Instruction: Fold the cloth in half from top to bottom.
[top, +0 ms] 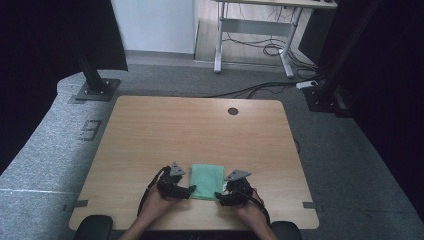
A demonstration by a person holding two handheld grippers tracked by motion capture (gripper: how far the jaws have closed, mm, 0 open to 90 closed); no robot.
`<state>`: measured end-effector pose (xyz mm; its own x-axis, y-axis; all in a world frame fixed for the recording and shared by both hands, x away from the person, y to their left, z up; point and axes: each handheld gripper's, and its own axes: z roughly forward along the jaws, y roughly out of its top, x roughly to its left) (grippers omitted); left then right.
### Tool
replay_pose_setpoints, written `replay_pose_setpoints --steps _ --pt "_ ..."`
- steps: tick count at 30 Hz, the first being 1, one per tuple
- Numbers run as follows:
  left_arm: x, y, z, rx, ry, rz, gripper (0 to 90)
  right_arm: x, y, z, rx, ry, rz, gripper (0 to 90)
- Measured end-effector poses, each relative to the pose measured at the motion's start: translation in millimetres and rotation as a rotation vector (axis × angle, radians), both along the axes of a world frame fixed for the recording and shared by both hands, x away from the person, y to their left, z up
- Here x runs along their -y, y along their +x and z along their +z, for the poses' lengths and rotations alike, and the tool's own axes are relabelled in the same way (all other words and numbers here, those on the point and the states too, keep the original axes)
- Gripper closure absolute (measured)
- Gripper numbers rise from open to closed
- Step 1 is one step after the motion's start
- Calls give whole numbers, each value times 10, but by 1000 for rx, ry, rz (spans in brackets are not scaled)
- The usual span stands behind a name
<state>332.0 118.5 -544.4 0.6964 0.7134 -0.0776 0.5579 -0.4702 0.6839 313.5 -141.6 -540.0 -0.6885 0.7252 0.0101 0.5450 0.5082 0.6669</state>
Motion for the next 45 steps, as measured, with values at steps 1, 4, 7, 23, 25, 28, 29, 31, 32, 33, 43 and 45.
replay_pose_setpoints --steps 1,4,7,23,25,28,29,31,32,33,43,45 --pt "0 0 -5 5 2 1 198 4 5 -5 -6 3 -6 238" --pt "6 11 -20 30 18 -1 159 -18 24 10 20 -31 -11 251" --pt "-5 49 -39 35 14 -1 138 -17 94 3 42 -39 -31 252" --pt "-100 547 -38 45 41 69 60 -46 646 -49 25 18 -68 202" --pt "-108 620 -38 44 39 83 59 -58 693 -55 27 26 -77 200" --pt "-114 698 -39 44 40 94 60 -71 764 -60 36 26 -84 199" --pt "-117 731 -39 43 39 99 60 -77 787 -61 38 27 -89 199" --pt "-122 777 -39 40 37 106 60 -87 838 -64 44 28 -94 199" --pt "-124 802 -39 37 36 111 60 -90 854 -64 45 30 -97 199" --pt "-128 830 -39 36 36 115 60 -94 875 -65 45 30 -101 199" --pt "-157 1107 -39 25 32 153 61 -135 1114 -75 53 38 -124 199" --pt "-158 1127 -39 24 31 153 61 -136 1142 -80 51 44 -127 198"
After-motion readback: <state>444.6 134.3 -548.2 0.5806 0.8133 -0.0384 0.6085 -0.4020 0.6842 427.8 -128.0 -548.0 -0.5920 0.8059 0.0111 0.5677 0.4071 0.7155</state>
